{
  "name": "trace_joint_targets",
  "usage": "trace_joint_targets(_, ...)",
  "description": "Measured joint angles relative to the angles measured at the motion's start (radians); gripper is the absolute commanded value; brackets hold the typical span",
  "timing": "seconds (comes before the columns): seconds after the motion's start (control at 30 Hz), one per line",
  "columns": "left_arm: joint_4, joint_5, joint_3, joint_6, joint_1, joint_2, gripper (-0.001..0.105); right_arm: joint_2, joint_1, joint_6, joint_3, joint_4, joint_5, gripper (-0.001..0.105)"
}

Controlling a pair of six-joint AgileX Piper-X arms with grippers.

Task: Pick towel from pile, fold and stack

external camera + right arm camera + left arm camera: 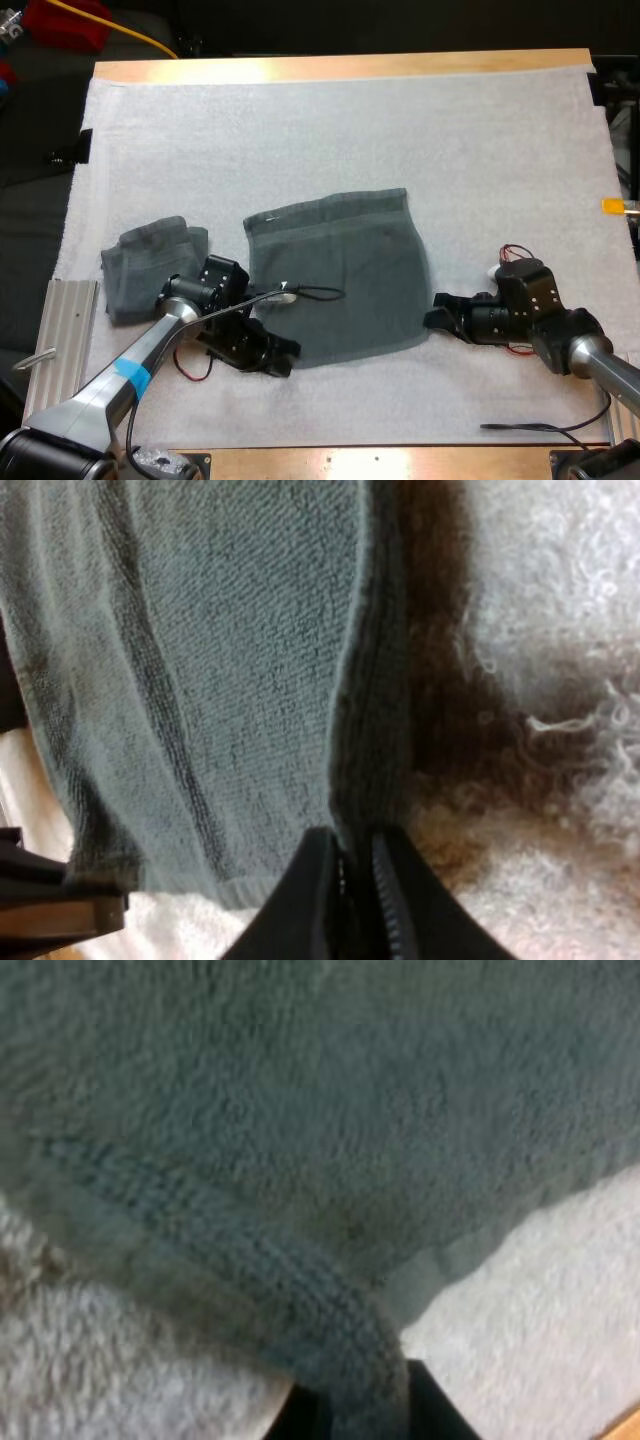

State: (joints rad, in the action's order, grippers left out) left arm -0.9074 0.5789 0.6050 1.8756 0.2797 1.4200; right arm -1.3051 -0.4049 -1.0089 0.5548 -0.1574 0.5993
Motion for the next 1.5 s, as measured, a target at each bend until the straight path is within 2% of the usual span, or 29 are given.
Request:
trace_joint_targets(0.2, -0.076, -0.046, 0.03, -0.075, 0.0, -0.003, 0.008, 0.028, 0.0, -0.014, 0.0, 0.0, 0.007, 0.001)
trace_joint_targets(0.4, -0.104, -0.064, 0.082, -0.083, 0.0, -0.072, 0.0, 0.092, -0.004, -0.038, 0.0, -0.014, -0.001, 0.001)
trace_joint_targets(0.5, -0.12, -0.066, 0.113, -0.098, 0.0, -0.102, 0.0, 0.115, -0.031, -0.077, 0.0, -0.065, -0.023, 0.001)
trace_joint_targets(0.73, -0.202, -0.068, 0.155, -0.148, 0.0, -0.117, 0.0, 0.166, -0.13, -0.181, 0.014, -0.219, -0.163, 0.001)
trace_joint_targets(1.07, -0.308, -0.089, 0.157, -0.176, 0.0, -0.213, 0.0, 0.263, -0.254, -0.257, 0.068, -0.435, -0.342, 0.001)
trace_joint_targets(1.5, -0.486, -0.12, 0.157, -0.214, 0.0, -0.35, 0.0, 0.316, -0.432, -0.252, 0.141, -0.616, -0.459, 0.001)
